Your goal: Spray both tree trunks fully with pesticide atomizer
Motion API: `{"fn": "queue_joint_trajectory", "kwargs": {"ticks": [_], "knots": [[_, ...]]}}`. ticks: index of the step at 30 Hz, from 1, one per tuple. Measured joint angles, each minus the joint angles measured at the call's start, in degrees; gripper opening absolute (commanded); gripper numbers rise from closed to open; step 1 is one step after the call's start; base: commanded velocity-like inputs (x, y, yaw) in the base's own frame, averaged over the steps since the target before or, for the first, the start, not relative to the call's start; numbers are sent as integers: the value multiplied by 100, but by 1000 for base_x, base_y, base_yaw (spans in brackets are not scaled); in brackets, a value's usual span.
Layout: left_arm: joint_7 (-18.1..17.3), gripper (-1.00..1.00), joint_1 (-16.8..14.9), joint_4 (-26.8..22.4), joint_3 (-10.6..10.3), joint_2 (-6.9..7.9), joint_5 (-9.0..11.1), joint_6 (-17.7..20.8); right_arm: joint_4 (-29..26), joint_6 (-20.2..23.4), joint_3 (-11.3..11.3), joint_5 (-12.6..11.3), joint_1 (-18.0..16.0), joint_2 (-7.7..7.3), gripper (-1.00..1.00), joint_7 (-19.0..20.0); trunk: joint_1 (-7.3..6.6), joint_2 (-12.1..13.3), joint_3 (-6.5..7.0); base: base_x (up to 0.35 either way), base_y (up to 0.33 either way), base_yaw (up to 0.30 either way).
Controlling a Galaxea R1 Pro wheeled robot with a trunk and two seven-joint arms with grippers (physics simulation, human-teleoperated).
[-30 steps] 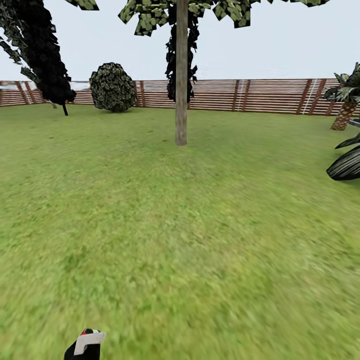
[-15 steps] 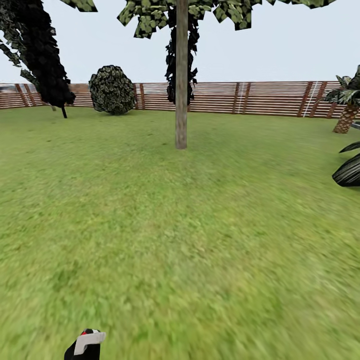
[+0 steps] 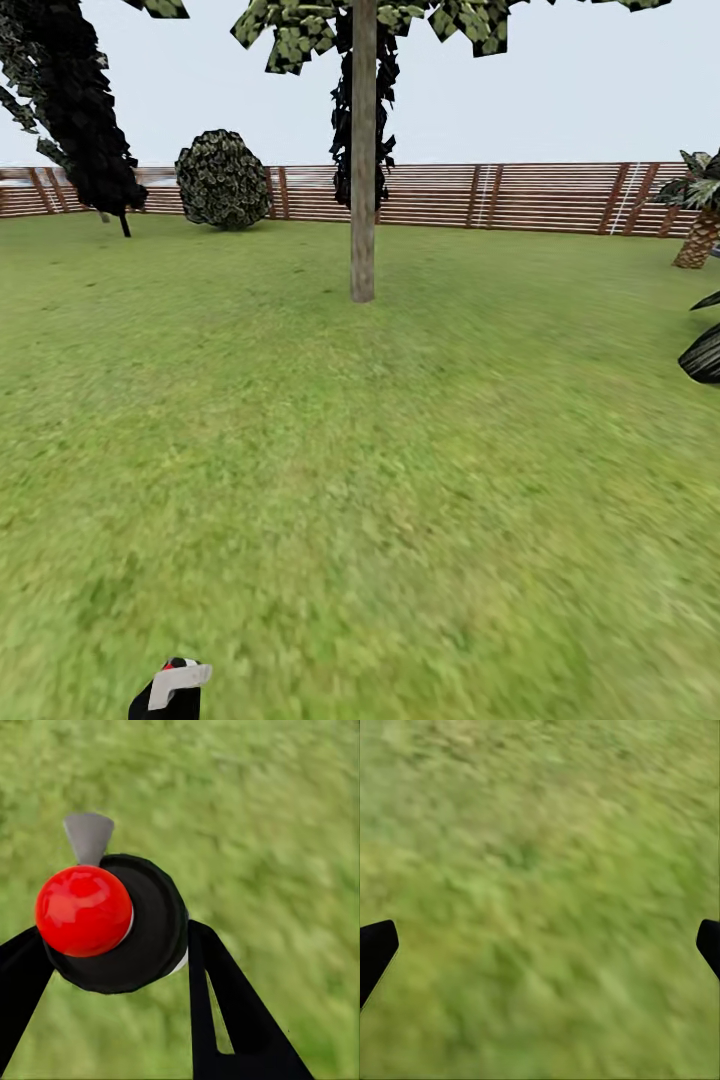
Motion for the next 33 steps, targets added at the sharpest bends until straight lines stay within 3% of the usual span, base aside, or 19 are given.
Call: {"fn": "queue_joint_trajectory", "kwargs": {"ticks": [33], "knots": [[0,-100,0,0,0,2,-3,0,2,1,0,0,0,0,100,0,0,0,0,339,0,0]]}}
